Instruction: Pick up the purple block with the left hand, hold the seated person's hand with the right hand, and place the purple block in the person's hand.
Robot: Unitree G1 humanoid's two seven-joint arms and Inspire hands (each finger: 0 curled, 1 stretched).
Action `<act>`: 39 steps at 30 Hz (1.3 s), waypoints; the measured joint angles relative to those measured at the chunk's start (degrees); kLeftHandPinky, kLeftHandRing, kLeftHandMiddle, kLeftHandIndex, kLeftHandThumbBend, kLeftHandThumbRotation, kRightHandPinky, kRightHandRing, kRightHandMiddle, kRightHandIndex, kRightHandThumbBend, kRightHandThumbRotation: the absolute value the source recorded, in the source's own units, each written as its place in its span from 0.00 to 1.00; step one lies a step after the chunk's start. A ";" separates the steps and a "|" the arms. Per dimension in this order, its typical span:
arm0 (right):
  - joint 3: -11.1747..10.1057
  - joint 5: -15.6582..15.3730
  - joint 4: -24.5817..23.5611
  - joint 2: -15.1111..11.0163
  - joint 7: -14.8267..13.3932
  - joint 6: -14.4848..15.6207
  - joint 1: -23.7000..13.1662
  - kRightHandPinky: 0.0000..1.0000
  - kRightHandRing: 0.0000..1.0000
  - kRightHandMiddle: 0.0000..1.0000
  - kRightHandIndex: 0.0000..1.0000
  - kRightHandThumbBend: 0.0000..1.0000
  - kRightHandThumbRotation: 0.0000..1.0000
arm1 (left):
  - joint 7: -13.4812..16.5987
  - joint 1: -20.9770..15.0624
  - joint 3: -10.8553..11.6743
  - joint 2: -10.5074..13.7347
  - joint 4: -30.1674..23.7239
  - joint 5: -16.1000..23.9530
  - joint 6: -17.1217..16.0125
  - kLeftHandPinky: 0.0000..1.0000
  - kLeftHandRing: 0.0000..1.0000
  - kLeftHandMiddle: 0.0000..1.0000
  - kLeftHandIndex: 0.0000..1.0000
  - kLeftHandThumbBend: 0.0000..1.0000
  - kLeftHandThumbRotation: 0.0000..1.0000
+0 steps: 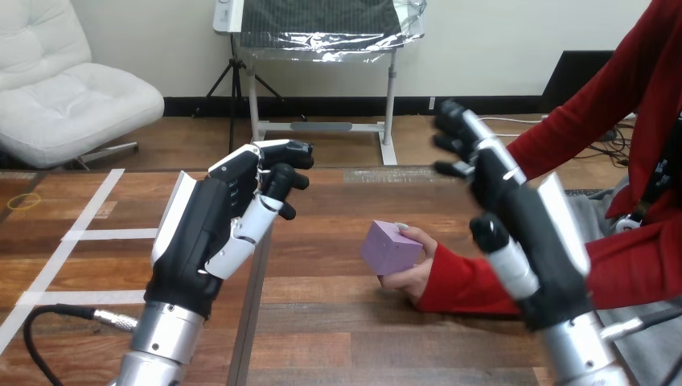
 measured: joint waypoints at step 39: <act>0.40 6.23 -4.15 0.64 10.33 5.21 4.87 0.85 0.92 0.91 0.91 0.98 1.00 | 4.31 0.01 -0.08 -6.58 0.40 0.51 -5.60 0.40 0.59 0.63 0.61 0.40 0.88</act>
